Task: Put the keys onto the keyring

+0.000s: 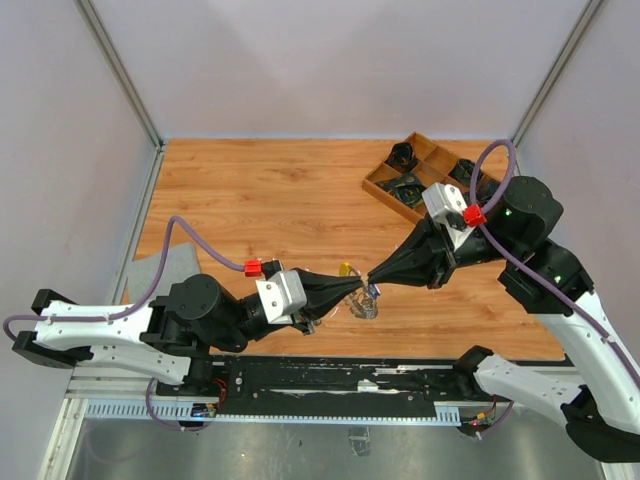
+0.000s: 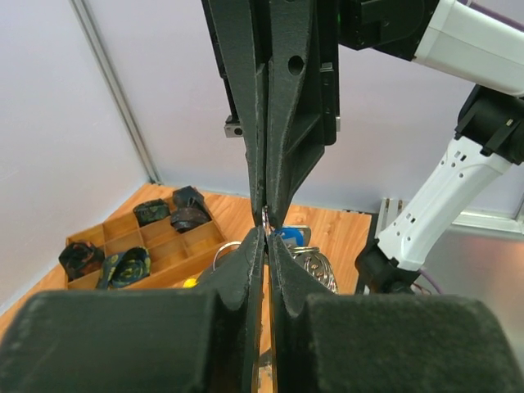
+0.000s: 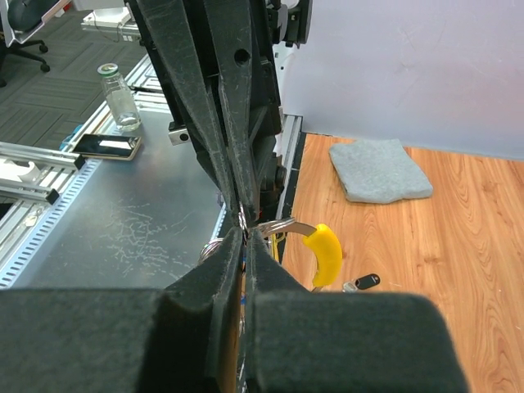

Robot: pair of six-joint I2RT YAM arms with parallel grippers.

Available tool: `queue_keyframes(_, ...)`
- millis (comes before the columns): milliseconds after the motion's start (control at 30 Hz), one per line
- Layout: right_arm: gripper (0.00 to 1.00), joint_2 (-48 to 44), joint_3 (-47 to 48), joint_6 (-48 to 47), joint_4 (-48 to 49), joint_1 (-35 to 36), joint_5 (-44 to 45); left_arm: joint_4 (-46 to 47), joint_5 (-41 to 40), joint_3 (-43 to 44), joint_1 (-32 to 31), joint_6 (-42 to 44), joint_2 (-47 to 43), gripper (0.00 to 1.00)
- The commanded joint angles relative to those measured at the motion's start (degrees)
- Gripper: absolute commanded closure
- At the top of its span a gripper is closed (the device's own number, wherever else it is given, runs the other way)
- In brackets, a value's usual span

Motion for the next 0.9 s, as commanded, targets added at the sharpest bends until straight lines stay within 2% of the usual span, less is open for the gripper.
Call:
queue_keyframes(0, 0.99, -1.38, 1.69, -2.79, -2.11, 0.65, 2.44, 3.04, -2.6, 1.38, -0.35, -0.2, -0.24, 0.85)
queue_keyframes(67, 0.99, -1.82, 2.43, -4.67, -4.72, 0.86, 4.9, 2.08, -3.95, 1.72, -0.35, -0.91, -0.04, 0.72)
queue_keyframes(167, 0.99, -1.18, 5.6, -9.32, -11.58, 1.35, 9.67, -0.27, -6.33, 2.63, -0.35, -1.63, 0.64, 0.63)
queue_keyframes(367, 0.99, 2.12, 12.81, -17.25, -26.09, 4.25, 19.37, -2.49, -8.11, 3.31, -0.35, -2.49, 1.05, 0.55)
queue_keyframes(467, 1.0, 4.03, 16.18, -20.51, -32.4, 8.71, 27.86, -3.36, -9.01, 3.69, -0.35, -2.85, 1.57, 0.52)
queue_keyframes(567, 1.0, 6.28, 19.66, -22.8, -39.27, 14.23, 37.76, -4.88, -8.45, 4.29, -0.15, -3.54, 2.1, 0.45)
queue_keyframes(700, 0.99, 9.84, 24.76, -24.09, -46.82, 21.75, 49.01, -5.77, -4.09, 3.5, 2.59, -6.27, 1.4, 0.44)
queue_keyframes(867, 1.0, 14.25, 29.11, -24.34, -53.52, 26.42, 57.1, -4.65, 3.86, 0.88, 6.46, -7.49, -0.08, 0.52)
